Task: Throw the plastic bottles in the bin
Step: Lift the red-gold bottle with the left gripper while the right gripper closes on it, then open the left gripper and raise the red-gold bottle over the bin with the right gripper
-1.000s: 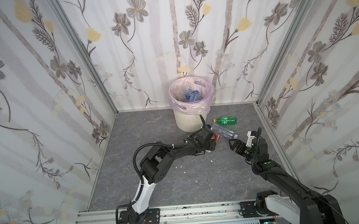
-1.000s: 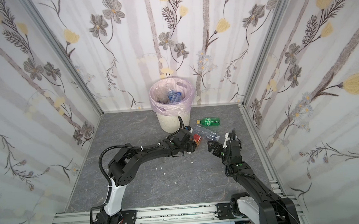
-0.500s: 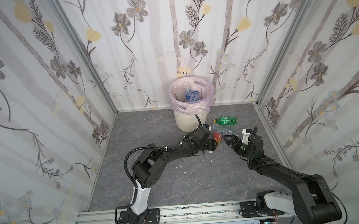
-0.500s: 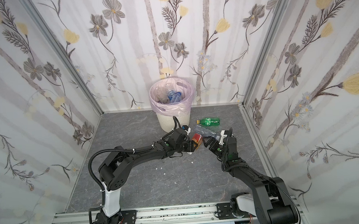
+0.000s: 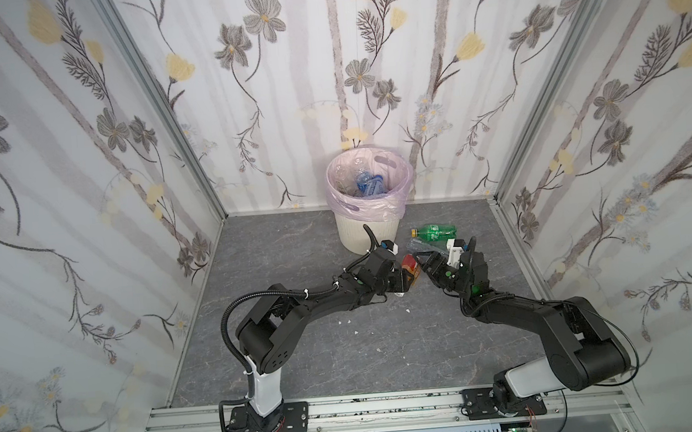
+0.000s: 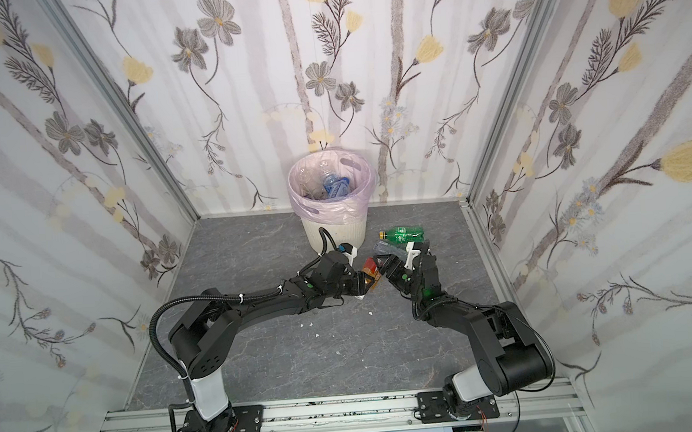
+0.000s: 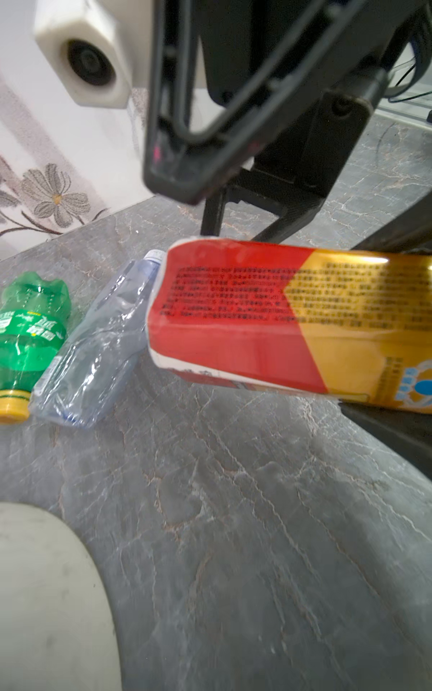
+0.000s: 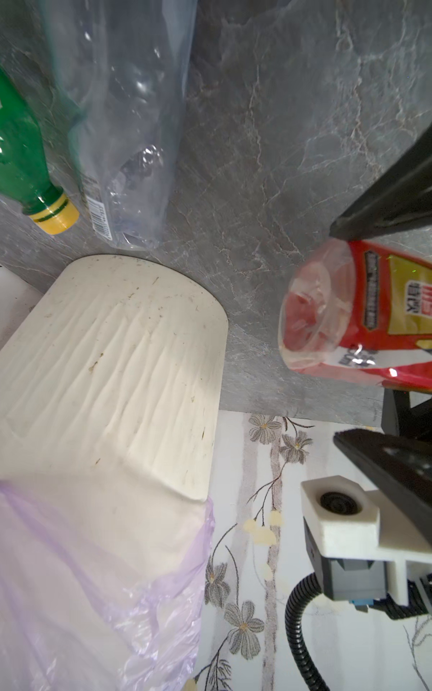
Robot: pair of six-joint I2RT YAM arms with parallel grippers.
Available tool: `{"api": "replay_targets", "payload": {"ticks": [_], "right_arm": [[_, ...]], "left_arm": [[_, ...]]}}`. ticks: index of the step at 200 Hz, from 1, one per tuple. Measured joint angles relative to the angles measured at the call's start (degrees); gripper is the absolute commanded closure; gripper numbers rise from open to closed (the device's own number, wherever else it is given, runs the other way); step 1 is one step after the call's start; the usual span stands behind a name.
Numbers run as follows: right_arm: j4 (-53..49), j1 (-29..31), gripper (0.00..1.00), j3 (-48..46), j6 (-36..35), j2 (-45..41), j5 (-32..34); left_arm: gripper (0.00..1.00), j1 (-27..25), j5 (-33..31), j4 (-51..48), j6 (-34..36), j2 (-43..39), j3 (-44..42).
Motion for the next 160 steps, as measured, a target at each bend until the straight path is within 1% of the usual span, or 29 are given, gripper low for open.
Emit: {"api": "replay_targets", "payload": {"ticks": [13,38,54,85,108,126,146,160], "right_arm": [[0.8,0.8,0.27,0.2,0.7,1.4,-0.4],[4.3,1.5,0.28,0.3,2.2,3.7,-1.4],[5.9,1.6,0.34,0.3,3.0,4.6,-1.9],[7.6,1.7,0.40,0.3,4.8,5.0,-2.3],[7.1,1.8,0.43,0.9,4.9,4.5,-2.5],[5.3,1.8,0.46,1.9,3.5,3.3,-3.2],[2.4,1.6,0.47,3.7,1.6,1.6,-2.4],[0.2,1.4,0.47,5.3,0.3,0.2,-0.8]], "left_arm": [[0.55,0.0,-0.2,0.2,0.0,-0.7,-0.4],[0.55,0.4,0.2,1.0,0.0,-1.8,-1.1],[0.55,0.5,0.2,1.0,0.0,-2.1,-1.3],[0.50,0.6,0.1,1.4,0.0,-2.3,-1.4],[0.41,0.7,0.1,1.8,0.0,-2.8,-1.9],[0.34,0.8,0.7,2.4,0.0,-4.1,-2.6],[0.22,1.2,0.5,2.6,0.0,-6.2,-3.7],[0.11,1.8,-0.1,2.5,0.0,-8.3,-4.6]]}}
